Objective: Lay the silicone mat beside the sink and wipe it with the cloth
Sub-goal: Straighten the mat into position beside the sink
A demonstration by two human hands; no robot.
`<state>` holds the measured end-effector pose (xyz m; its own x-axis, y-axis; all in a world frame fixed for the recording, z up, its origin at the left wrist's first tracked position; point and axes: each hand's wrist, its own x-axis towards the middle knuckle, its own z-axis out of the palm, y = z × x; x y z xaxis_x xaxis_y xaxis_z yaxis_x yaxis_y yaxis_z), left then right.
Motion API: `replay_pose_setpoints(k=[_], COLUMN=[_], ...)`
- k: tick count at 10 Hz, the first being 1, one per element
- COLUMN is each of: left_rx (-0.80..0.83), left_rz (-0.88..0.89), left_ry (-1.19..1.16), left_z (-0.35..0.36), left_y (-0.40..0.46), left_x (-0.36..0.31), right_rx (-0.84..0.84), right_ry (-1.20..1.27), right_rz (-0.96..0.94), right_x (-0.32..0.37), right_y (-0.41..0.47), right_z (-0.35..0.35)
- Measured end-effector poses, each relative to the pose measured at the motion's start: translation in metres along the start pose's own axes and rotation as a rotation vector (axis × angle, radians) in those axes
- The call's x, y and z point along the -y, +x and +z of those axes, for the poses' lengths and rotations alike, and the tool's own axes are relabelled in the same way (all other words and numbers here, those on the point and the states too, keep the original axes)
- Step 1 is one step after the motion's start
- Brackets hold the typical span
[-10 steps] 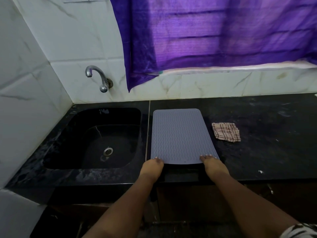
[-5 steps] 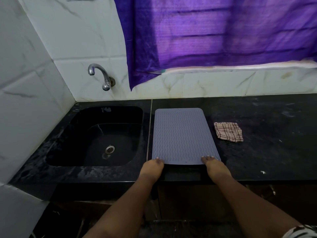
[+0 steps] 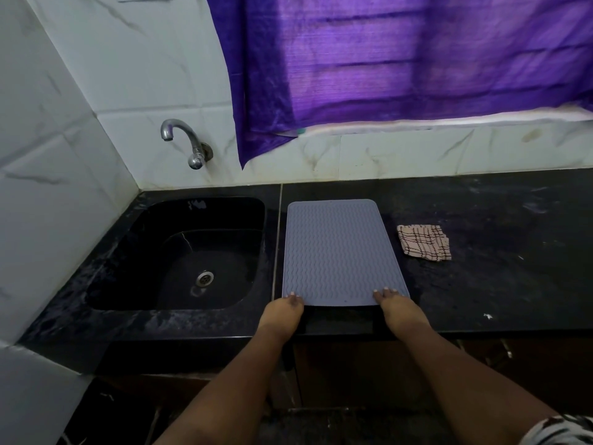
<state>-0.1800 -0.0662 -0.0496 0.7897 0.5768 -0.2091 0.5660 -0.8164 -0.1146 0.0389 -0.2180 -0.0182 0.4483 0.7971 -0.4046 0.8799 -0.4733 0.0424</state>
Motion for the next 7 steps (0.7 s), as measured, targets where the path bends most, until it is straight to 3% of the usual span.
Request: replay_pose_setpoints(k=[4, 5, 6, 7], left_rx=[0.0, -0.019, -0.127, -0.222], left_rz=[-0.01, -0.071, -0.174, -0.192], left_ry=[-0.021, -0.118, -0.358, -0.408], left_z=[0.002, 0.0, 0.002, -0.002], left_y=[-0.001, -0.004, -0.009, -0.007], left_x=[-0.002, -0.008, -0.015, -0.02], right_rx=[-0.006, 0.011, 0.045, 0.008], right_ry=[0.005, 0.025, 0.06, 0.1], right_rz=[0.024, 0.031, 0.042, 0.054], right_x=[0.003, 0.002, 0.005, 0.009], right_y=[-0.005, -0.006, -0.007, -0.013], right_z=[0.002, 0.005, 0.003, -0.005])
